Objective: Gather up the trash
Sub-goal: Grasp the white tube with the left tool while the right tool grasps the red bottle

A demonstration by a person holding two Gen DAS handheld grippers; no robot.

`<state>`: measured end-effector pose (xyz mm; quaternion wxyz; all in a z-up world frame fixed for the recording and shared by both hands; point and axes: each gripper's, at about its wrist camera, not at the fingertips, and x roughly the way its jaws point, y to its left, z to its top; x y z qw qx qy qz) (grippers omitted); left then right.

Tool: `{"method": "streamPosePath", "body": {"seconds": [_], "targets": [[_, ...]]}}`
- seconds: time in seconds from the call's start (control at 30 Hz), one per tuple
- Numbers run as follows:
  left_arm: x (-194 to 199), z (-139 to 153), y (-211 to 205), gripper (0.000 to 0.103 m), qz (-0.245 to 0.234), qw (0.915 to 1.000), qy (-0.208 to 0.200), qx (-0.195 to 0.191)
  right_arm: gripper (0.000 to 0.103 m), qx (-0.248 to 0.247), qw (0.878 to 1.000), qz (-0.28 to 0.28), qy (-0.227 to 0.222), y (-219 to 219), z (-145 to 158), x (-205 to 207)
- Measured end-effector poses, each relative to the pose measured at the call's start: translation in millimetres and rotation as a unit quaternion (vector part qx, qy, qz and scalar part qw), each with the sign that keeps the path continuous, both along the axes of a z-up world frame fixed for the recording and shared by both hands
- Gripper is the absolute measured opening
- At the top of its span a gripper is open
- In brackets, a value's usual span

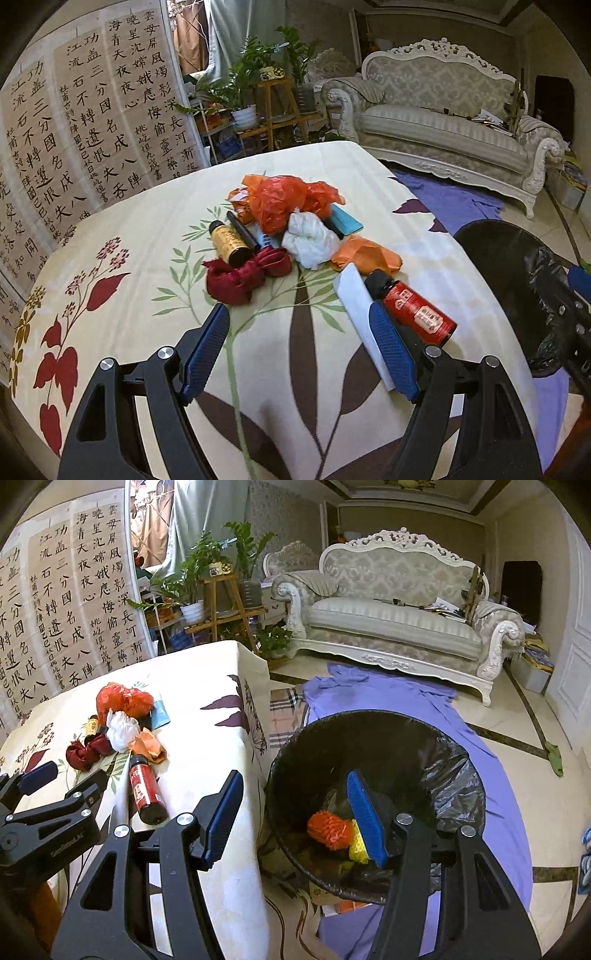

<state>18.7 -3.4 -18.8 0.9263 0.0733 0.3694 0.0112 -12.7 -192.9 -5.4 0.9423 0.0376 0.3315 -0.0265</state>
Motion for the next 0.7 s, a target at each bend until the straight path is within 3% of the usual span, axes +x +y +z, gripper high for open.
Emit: {"method": "streamPosePath", "body": {"seconds": [0.23,0.43,0.6,0.7], "targets": [[8,-7,-8,0.075,-0.017,0.9995,0.023,-0.01,0.057,-0.001,1.0,-0.004,-0.001,-2,1,1],[11,-15,-11,0.055,-0.032,0.9985,0.043,-0.011,0.057,-0.001,1.0,-0.001,0.004,-1,0,3],[13,-20,-5,0.025,-0.048,0.9958,0.067,-0.041,0.057,-0.003,1.0,0.008,0.007,6,-1,7],[8,-18,0,0.019,-0.052,0.9956,0.063,-0.047,0.057,-0.006,1.0,0.017,0.007,15,-1,8]]}}
